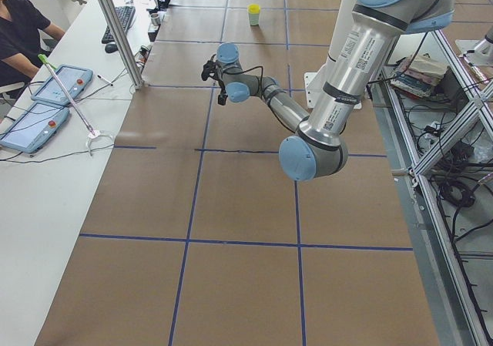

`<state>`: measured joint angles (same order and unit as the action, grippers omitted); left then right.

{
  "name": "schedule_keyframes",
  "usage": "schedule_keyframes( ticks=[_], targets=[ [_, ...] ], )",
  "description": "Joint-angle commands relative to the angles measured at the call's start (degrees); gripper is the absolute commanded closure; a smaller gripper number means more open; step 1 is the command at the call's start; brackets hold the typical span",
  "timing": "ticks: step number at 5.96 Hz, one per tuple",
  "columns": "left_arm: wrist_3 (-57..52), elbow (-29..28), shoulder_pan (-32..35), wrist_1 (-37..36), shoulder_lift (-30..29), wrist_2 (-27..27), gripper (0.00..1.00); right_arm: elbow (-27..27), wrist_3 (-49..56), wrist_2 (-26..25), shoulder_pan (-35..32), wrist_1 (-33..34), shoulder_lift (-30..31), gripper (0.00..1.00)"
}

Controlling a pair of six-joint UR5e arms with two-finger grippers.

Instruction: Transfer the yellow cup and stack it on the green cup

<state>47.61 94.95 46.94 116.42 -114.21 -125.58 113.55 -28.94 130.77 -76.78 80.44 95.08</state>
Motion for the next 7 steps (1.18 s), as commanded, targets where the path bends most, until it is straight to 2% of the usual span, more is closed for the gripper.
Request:
schedule_keyframes(
  ticks=[1,2,4,5,6,7],
  targets=[
    [-15.7,-0.2,11.3,-1.2,11.1,-6.9,0.01,-0.9,2.8,-0.3,-1.7,0.3,0.6,0.00],
    [-24.8,-2.3,17.3,-2.9,13.9,-7.3,0.01,-1.5,3.0,-0.8,-1.7,0.2,1.3,0.00],
    [-49.2,-3.4,29.6,-19.8,14.1,-7.3,0.01,-5.1,9.3,-0.4,-1.7,0.6,1.2,0.00],
    [-57.7,-4.2,36.4,-23.9,14.9,-7.2,0.01,-6.2,9.4,0.1,-1.7,0.8,1.4,0.00],
    [-61.4,-6.1,42.4,-25.7,15.8,-7.4,0.00,-7.8,9.6,2.7,-1.8,0.8,1.1,0.00],
    [-61.4,-5.0,43.8,-25.5,21.1,-7.7,0.00,-7.6,9.5,3.9,-2.1,0.9,1.1,0.00]
  ],
)
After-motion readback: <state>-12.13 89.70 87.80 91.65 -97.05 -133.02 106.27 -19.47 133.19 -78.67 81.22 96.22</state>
